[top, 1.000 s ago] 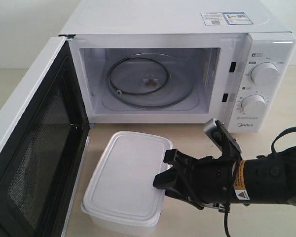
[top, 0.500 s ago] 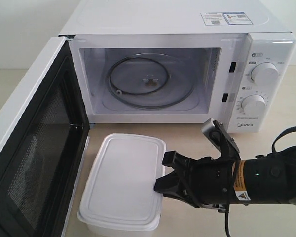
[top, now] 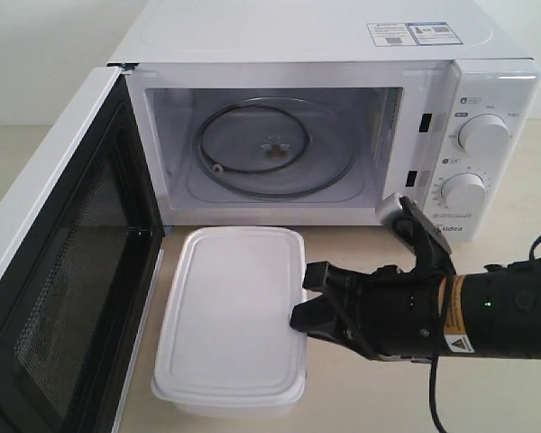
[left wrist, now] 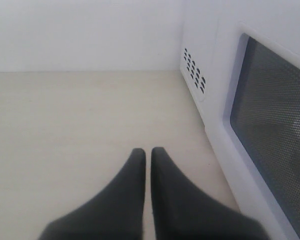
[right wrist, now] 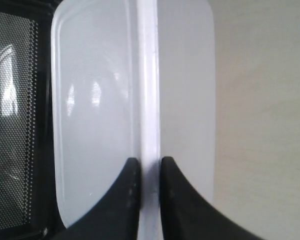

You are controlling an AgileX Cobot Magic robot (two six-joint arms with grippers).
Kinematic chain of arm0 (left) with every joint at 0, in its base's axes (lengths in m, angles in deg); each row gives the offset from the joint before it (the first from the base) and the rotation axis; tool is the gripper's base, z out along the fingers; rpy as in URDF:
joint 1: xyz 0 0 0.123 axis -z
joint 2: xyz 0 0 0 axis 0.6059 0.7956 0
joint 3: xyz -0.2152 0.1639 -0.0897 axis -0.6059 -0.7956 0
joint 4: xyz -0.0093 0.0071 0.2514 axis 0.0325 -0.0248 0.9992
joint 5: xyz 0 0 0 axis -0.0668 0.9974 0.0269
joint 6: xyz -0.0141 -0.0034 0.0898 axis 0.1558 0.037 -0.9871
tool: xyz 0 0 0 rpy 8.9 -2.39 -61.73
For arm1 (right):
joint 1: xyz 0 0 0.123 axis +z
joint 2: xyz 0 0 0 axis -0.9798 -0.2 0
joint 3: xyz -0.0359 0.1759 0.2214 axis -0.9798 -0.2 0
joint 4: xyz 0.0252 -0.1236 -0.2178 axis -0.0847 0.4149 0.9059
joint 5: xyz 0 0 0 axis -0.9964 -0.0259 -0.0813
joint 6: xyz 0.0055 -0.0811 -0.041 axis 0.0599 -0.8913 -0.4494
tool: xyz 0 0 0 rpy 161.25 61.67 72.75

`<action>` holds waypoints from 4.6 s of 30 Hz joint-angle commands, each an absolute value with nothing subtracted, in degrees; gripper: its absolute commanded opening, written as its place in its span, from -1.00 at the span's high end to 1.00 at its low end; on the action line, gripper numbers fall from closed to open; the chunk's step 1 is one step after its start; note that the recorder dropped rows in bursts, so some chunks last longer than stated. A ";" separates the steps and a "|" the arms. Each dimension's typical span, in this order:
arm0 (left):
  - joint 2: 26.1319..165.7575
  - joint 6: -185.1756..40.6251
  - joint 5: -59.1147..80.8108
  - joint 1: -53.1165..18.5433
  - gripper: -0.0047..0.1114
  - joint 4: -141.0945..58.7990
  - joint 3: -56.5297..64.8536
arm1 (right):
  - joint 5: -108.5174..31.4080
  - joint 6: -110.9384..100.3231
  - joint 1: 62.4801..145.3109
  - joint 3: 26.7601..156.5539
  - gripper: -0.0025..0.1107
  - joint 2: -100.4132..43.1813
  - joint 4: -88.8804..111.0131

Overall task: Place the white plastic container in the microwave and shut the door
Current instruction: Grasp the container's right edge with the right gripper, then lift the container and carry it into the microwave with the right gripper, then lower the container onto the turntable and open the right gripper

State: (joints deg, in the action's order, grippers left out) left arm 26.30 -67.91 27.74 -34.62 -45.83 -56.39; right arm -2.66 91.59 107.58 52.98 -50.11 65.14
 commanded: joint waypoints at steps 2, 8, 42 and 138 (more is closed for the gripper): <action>26.13 -68.23 27.81 -34.77 0.84 -46.31 -56.53 | -7.77 91.24 107.62 53.07 0.96 -43.31 64.43; 26.13 -68.23 27.81 -34.77 0.84 -46.31 -56.53 | -8.19 91.49 107.62 53.07 0.96 -42.03 62.08; 26.13 -68.23 27.81 -34.77 0.84 -46.31 -56.53 | 4.52 59.44 119.69 70.27 0.96 -61.00 -16.23; 26.13 -68.23 27.81 -34.77 0.84 -46.31 -56.53 | -19.99 7.59 125.67 75.43 0.96 -58.08 -11.83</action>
State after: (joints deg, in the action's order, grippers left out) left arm 26.30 -67.91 27.74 -34.62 -45.83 -56.39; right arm -21.12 17.60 124.06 77.40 -59.64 -13.11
